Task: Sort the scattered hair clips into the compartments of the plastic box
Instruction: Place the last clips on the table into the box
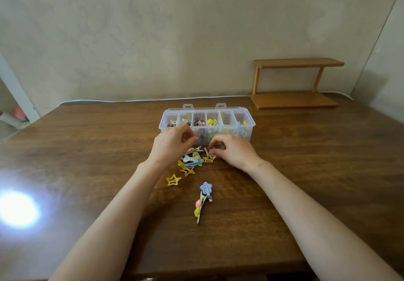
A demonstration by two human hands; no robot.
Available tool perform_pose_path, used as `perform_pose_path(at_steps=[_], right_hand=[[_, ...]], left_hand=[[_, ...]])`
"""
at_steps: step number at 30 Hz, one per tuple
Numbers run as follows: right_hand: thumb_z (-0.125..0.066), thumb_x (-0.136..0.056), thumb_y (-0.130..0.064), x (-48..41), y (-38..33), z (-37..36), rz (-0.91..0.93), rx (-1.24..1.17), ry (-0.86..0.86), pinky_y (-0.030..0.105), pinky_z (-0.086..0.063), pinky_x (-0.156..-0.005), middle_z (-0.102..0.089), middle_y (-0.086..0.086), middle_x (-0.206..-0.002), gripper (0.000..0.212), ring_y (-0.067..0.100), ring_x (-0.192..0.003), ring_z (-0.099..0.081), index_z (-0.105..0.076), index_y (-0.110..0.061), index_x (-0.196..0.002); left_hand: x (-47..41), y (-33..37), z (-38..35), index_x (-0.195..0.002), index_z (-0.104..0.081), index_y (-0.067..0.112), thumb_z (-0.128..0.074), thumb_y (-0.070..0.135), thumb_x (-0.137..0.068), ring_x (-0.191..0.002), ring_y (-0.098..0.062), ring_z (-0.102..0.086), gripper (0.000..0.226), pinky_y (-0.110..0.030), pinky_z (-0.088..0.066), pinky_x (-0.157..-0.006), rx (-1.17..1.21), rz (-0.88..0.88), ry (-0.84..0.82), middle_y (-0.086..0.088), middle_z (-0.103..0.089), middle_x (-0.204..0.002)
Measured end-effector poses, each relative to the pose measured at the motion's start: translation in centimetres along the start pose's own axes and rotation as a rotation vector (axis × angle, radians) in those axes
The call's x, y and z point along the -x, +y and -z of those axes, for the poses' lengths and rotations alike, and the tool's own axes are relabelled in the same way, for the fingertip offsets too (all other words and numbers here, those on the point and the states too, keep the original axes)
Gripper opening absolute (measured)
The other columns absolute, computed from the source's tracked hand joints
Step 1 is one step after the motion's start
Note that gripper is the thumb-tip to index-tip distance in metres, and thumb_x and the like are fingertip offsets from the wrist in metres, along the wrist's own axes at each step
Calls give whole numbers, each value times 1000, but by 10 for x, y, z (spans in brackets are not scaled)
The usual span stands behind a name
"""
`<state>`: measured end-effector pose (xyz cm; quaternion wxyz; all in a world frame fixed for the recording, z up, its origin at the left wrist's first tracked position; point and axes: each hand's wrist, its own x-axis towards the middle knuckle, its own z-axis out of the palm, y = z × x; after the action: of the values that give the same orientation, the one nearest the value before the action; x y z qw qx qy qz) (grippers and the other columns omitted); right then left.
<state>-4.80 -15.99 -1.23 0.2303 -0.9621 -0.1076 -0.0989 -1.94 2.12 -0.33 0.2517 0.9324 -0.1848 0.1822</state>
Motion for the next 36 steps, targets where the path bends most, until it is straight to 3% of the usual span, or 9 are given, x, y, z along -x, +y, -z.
perform_pose_path(at_steps=[3, 8, 15, 20, 26, 29, 31, 36], right_hand=[[-66, -85, -34, 0, 1, 3, -23, -20, 6, 20, -28, -55, -45, -20, -68, 12, 7, -77, -48, -66, -25, -92], [-67, -84, -34, -1, 1, 8, -82, -58, -29, 22, -36, -64, -57, -12, -81, 10, 7, -81, -52, -67, -23, -86], [-68, -83, -24, 0, -1, 17, -117, -49, -141, 30, -48, -75, -63, -6, -95, 3, 11, -91, -57, -65, -24, -85], [-63, -88, -22, 2, 1, 26, -134, 25, -169, 29, -47, -77, -57, -5, -97, 4, 12, -96, -54, -63, -23, -92], [-69, -83, -30, 3, 3, 28, -121, 63, -126, 27, -41, -70, -57, -10, -93, 10, 8, -91, -52, -67, -24, -91], [-70, -82, -31, 3, 2, 31, -64, 10, -38, 21, -37, -60, -53, -18, -77, 9, 2, -76, -51, -69, -26, -89], [-71, -81, -27, 4, -2, 30, -4, -47, -76, 19, -32, -56, -48, -18, -70, 10, 0, -66, -46, -68, -27, -91], [-75, -74, -39, 5, -10, 21, 29, 50, -193, 20, -30, -56, -45, -17, -70, 27, 1, -66, -43, -67, -31, -98]], left_hand=[[0, -3, 2, -96, -63, 21, -60, 31, -87, -85, -15, -61, 14, -30, -50, -69, -139, -28, -41, 7, -67, -92], [1, -3, 1, -98, -62, 22, -62, 30, -87, -92, -18, -61, 14, -33, -50, -71, -254, -32, -184, 3, -67, -99], [4, 3, -5, -96, -65, 19, -65, 22, -85, -90, -15, -61, 12, -30, -51, -73, -81, -92, -239, 3, -67, -97], [4, 5, -10, -98, -64, 17, -67, 14, -82, -88, -10, -62, 15, -28, -52, -79, 57, -99, -268, 6, -67, -94], [3, 3, -7, -99, -63, 14, -66, 6, -82, -87, -8, -61, 19, -20, -49, -78, 88, -94, -275, 5, -64, -93], [4, 2, -7, -98, -63, 14, -66, 5, -82, -85, -9, -60, 18, -22, -49, -77, 80, -77, -269, 5, -63, -90], [4, 2, -6, -97, -63, 14, -66, 5, -82, -85, -9, -60, 18, -19, -46, -74, 76, -70, -255, 6, -62, -88], [3, 3, -3, -97, -63, 14, -63, 9, -85, -82, -7, -56, 13, -14, -40, -68, 69, -59, -217, 7, -59, -86]])
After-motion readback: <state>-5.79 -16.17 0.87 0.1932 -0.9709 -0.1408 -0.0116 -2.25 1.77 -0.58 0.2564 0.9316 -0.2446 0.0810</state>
